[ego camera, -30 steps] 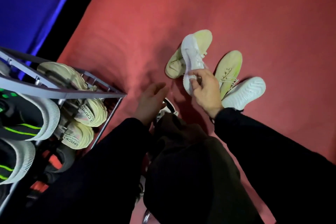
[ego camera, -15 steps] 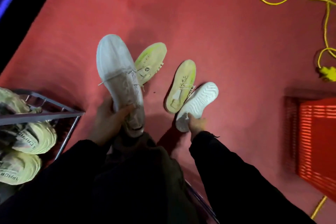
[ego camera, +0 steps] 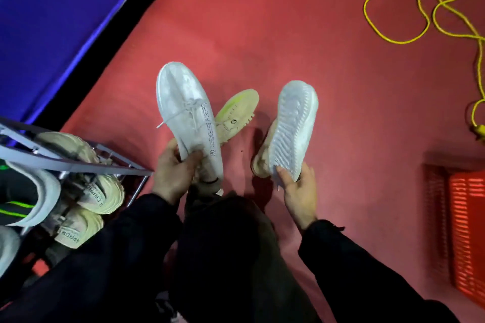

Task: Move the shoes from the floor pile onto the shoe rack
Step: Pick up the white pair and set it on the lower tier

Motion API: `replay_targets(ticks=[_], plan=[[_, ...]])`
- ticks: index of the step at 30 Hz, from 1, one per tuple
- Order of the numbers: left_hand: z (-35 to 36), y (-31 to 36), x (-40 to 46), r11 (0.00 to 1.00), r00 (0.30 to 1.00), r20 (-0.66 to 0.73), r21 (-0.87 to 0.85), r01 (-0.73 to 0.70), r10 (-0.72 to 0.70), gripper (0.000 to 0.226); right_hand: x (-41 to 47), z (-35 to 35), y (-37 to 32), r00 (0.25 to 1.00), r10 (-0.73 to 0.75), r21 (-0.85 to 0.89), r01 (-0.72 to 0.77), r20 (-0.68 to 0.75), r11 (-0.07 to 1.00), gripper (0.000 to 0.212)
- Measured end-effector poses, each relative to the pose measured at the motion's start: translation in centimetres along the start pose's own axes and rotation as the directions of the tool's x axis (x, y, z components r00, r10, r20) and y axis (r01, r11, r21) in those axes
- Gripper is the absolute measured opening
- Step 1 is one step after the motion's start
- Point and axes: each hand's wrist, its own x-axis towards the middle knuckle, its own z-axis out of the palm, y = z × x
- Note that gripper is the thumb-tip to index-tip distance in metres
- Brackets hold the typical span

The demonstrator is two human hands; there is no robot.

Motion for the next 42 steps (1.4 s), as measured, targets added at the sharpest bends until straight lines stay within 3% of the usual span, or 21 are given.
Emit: replay_targets(ticks=[3,6,8,10,12,15,17,18,19,20,21,22,23,25,27,28,31,34,36,39,42], plan=[[-1.6,3.6,-2.1,0.988,0.988,-0.021,0.000,-0.156,0.156,0.072,0.6,-2.0,-5.3,0.932,-0.361,-0.219,0.357,0.020,0.908,0.021],[-4.3,6.5,-4.7,0.974,0.976,-0.069,0.118,-0.196,0.205,0.048,0.3,-2.7,-11.7,0.802,-0.591,-0.187,0.597,0.092,0.780,0.057],[-6.8,7.7,-6.6,0.988,0.989,-0.051,0.063,-0.139,0.142,0.032,-0.1,-2.8,-15.8,0.715,-0.688,-0.146,0.699,0.124,0.700,0.062],[-8.9,9.3,-9.5,0.980,0.999,-0.021,-0.190,-0.053,0.050,0.022,-1.1,-2.7,-19.7,0.597,-0.785,-0.113,0.802,0.167,0.586,0.065],[-10.8,11.3,-13.0,0.925,0.997,0.054,-0.379,-0.028,0.053,0.031,-2.7,-2.4,-23.7,0.441,-0.859,-0.080,0.896,0.259,0.436,0.068],[-13.4,11.9,-17.9,0.923,0.990,0.122,-0.384,-0.022,0.074,0.033,-5.8,-0.9,-28.8,0.169,-0.919,-0.063,0.986,0.355,0.157,0.064],[-14.9,10.7,-20.8,0.940,0.998,0.059,-0.341,-0.003,0.025,0.023,-8.6,0.8,-30.9,0.122,-0.927,-0.099,0.991,0.356,0.092,0.060],[-15.6,10.2,-22.4,0.946,0.999,0.020,-0.323,-0.026,0.034,0.019,-10.0,2.0,-31.2,0.170,-0.918,-0.092,0.985,0.358,0.147,0.065],[-15.9,9.7,-23.8,0.954,0.998,-0.026,-0.293,-0.066,0.061,0.023,-11.5,3.0,-31.2,0.283,-0.886,-0.049,0.957,0.368,0.285,0.075],[-16.2,9.0,-25.0,0.961,0.993,-0.083,-0.256,-0.106,0.087,0.032,-13.2,4.0,-30.9,0.437,-0.808,0.044,0.870,0.396,0.492,0.083],[-16.3,8.3,-25.9,0.968,0.983,-0.146,-0.207,-0.142,0.113,0.034,-15.0,4.8,-30.4,0.575,-0.683,0.167,0.698,0.451,0.697,0.082],[-16.4,7.7,-27.4,0.968,0.967,-0.202,-0.166,-0.190,0.156,0.035,-17.1,5.5,-30.0,0.652,-0.549,0.281,0.476,0.523,0.833,0.072],[-16.8,6.9,-28.8,0.964,0.948,-0.261,-0.142,-0.223,0.180,0.036,-19.5,6.0,-29.5,0.661,-0.422,0.337,0.261,0.620,0.905,0.052],[-17.9,4.8,-30.9,0.964,0.883,-0.438,-0.115,-0.241,0.169,0.027,-24.3,6.5,-28.3,0.530,-0.269,0.279,0.063,0.804,0.958,0.030],[-19.1,3.0,-33.7,0.972,0.823,-0.542,-0.044,-0.230,0.170,0.028,-28.1,6.9,-27.1,0.334,-0.246,0.220,0.115,0.910,0.969,0.027],[-19.8,1.4,-34.8,0.976,0.816,-0.554,-0.032,-0.215,0.161,0.035,-29.5,7.3,-26.3,0.268,-0.237,0.205,0.139,0.934,0.969,0.039],[-21.7,-3.3,-38.3,0.969,0.819,-0.568,-0.146,-0.198,0.082,0.064,-31.9,9.3,-24.9,0.246,-0.184,0.161,0.111,0.952,0.981,0.058],[-23.2,-7.3,-42.1,0.988,0.762,-0.634,0.020,-0.154,0.131,0.030,-33.1,11.5,-23.7,0.261,-0.166,0.127,0.161,0.951,0.979,0.042],[-24.8,-10.0,-44.5,0.988,0.723,-0.673,0.098,-0.120,0.155,0.066,-33.5,12.6,-23.0,0.218,-0.141,0.090,0.232,0.966,0.969,0.040],[-27.4,-13.8,-47.2,0.967,0.743,-0.669,-0.203,-0.152,-0.023,0.098,-34.1,14.2,-22.3,0.171,-0.067,0.001,0.361,0.983,0.933,0.031],[-28.1,-15.5,-48.8,0.850,0.715,-0.679,-0.466,-0.246,-0.166,0.097,-34.9,15.3,-21.4,0.148,0.015,-0.081,0.457,0.989,0.886,0.030]])
